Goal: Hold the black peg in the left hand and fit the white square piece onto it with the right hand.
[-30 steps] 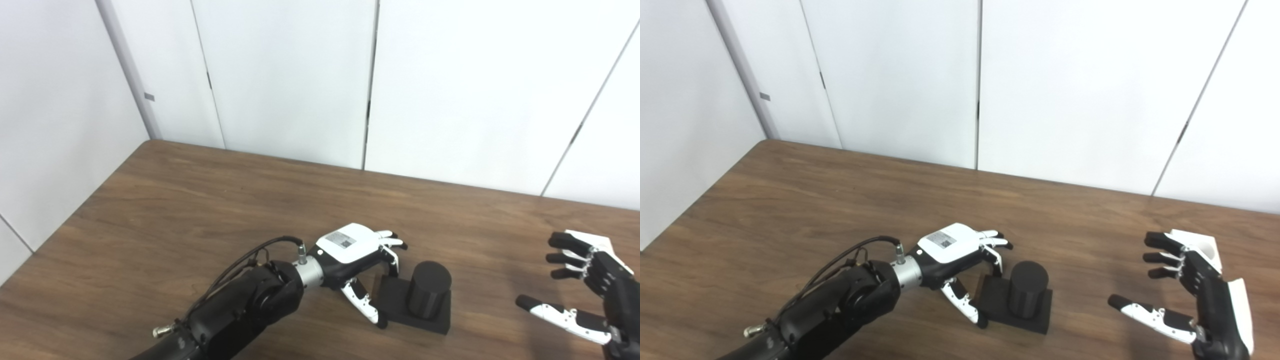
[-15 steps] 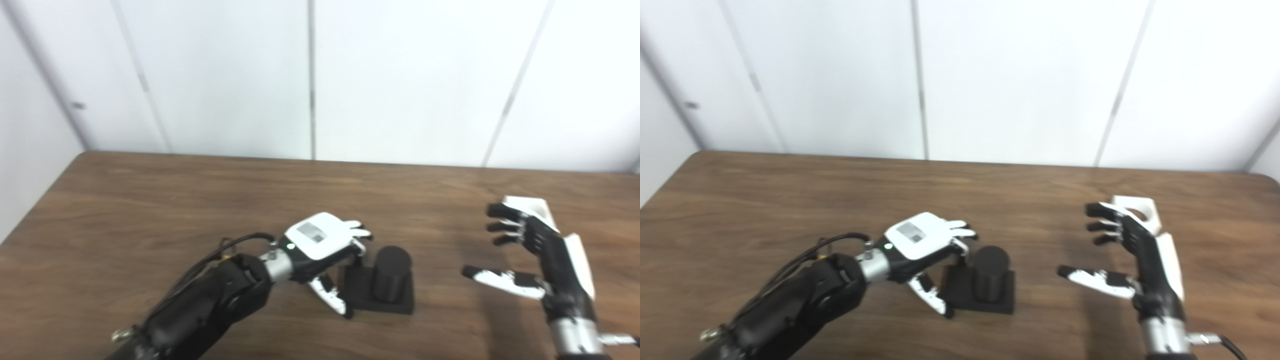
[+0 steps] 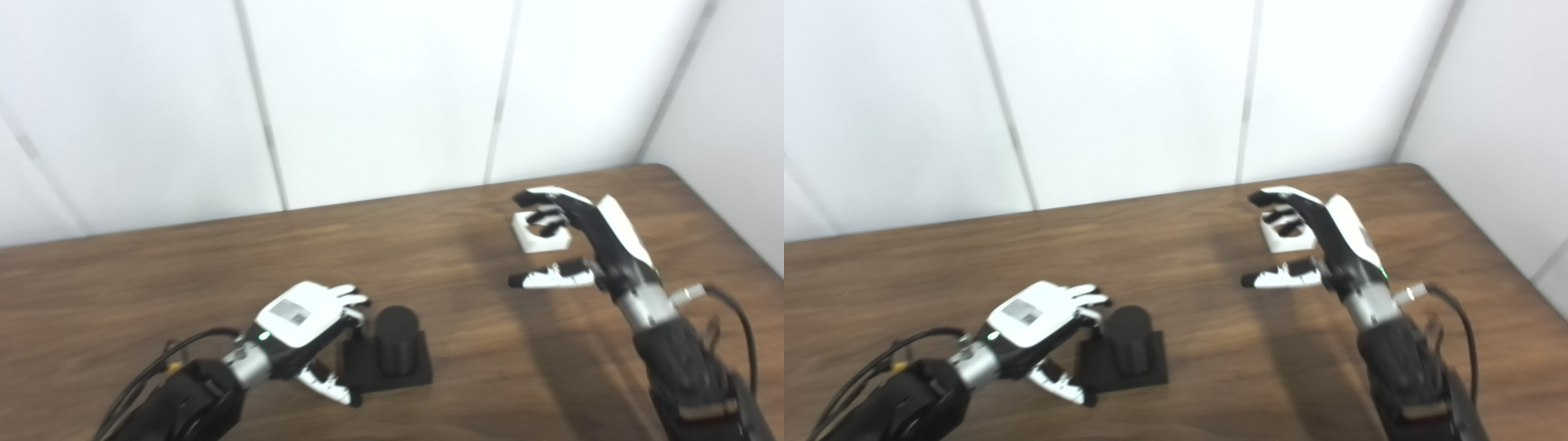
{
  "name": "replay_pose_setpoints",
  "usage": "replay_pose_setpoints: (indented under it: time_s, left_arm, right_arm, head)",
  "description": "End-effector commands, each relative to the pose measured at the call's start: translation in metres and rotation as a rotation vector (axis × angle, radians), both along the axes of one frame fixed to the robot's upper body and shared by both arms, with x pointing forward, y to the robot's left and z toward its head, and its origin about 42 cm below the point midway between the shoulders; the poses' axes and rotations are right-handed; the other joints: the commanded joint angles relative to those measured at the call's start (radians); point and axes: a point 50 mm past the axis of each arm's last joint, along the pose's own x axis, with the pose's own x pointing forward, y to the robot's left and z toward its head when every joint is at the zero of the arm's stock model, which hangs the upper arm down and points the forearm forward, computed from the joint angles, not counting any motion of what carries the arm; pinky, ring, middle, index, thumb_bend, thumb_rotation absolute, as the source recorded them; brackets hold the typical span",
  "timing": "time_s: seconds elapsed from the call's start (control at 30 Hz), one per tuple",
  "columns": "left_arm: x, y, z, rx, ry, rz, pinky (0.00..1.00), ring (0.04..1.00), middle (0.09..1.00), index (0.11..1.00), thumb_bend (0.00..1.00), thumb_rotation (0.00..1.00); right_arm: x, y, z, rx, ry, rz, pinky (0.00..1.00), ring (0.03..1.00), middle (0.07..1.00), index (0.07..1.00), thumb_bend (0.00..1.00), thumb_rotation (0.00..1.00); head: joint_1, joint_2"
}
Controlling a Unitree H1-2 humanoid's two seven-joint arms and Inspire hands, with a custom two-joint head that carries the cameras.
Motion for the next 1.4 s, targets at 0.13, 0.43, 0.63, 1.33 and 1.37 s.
replay_pose_setpoints:
  time_s: [0.13, 0.43, 0.63, 1.33, 1.37]
  left_arm:
    - [-0.018, 0.031, -0.036, 0.18, 0.117, 0.0, 0.79, 0.898, 0.87, 0.491, 0.52, 0.07]
    - [-0.022, 0.037, -0.038, 0.173, 0.113, 0.006, 0.77, 0.881, 0.857, 0.491, 0.52, 0.07]
    - [-0.023, 0.044, -0.041, 0.159, 0.105, 0.013, 0.77, 0.888, 0.867, 0.491, 0.52, 0.07]
    - [-0.026, 0.05, -0.041, 0.153, 0.108, 0.014, 0.78, 0.896, 0.872, 0.491, 0.52, 0.07]
    - [-0.026, 0.05, -0.041, 0.149, 0.107, 0.013, 0.78, 0.896, 0.872, 0.491, 0.52, 0.07]
  right_arm:
    - [0.019, -0.009, 0.044, -0.203, -0.014, 0.0, 0.6, 0.731, 0.785, 0.718, 0.73, 0.06]
    - [0.046, -0.02, 0.071, -0.566, 0.124, -0.072, 0.64, 0.799, 0.857, 0.843, 0.84, 0.04]
    - [0.073, -0.027, 0.075, -0.686, 0.185, -0.105, 0.66, 0.83, 0.87, 0.852, 0.88, 0.06]
    - [0.156, -0.032, 0.043, -0.79, 0.4, -0.186, 0.68, 0.866, 0.927, 0.865, 0.89, 0.1]
    - [0.159, -0.032, 0.041, -0.799, 0.408, -0.186, 0.68, 0.86, 0.922, 0.863, 0.9, 0.1]
  head:
    - [-0.042, -0.023]
    - [-0.089, -0.056]
    - [-0.103, -0.059]
    - [-0.093, -0.052]
    - [-0.091, -0.051]
